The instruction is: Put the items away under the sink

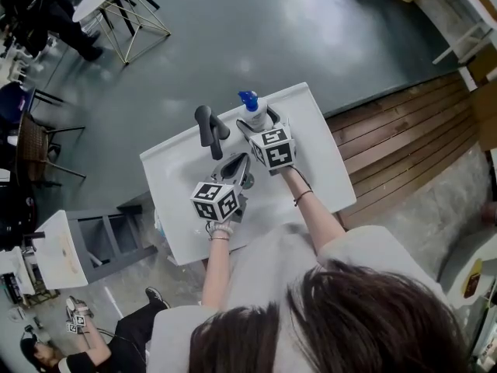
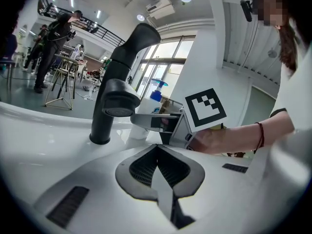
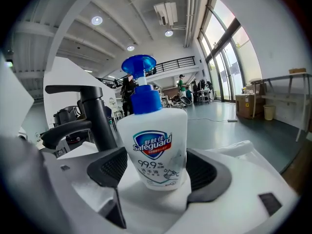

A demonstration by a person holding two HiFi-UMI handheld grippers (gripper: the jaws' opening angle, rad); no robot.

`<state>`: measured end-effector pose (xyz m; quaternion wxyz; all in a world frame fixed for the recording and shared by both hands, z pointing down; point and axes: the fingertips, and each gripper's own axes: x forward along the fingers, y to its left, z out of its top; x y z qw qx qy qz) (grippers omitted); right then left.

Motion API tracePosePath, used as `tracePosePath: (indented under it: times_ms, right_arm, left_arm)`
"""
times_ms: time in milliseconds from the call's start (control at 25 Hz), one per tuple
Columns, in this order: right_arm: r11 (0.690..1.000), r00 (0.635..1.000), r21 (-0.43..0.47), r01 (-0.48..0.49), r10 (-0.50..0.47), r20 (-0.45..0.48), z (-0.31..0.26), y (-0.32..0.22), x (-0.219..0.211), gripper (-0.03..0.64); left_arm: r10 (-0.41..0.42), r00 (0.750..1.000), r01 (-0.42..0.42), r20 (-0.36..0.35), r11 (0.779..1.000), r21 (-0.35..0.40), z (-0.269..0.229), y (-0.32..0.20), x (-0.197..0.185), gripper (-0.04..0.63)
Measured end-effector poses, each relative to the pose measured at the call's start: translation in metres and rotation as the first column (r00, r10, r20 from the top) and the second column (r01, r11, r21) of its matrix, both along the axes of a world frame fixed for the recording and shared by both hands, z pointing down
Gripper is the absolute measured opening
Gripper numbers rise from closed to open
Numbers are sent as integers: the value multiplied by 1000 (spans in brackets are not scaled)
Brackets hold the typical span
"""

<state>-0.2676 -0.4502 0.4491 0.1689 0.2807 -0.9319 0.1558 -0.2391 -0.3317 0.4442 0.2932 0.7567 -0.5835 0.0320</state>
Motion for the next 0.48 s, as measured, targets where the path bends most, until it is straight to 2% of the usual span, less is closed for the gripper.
tracePosePath:
  times_ms: [480]
  right_arm:
    - [996, 998, 63, -63, 64, -16, 2, -9, -4, 364]
  left_arm:
    - [-18, 1000, 18, 6, 1000, -25, 4, 3, -4, -3]
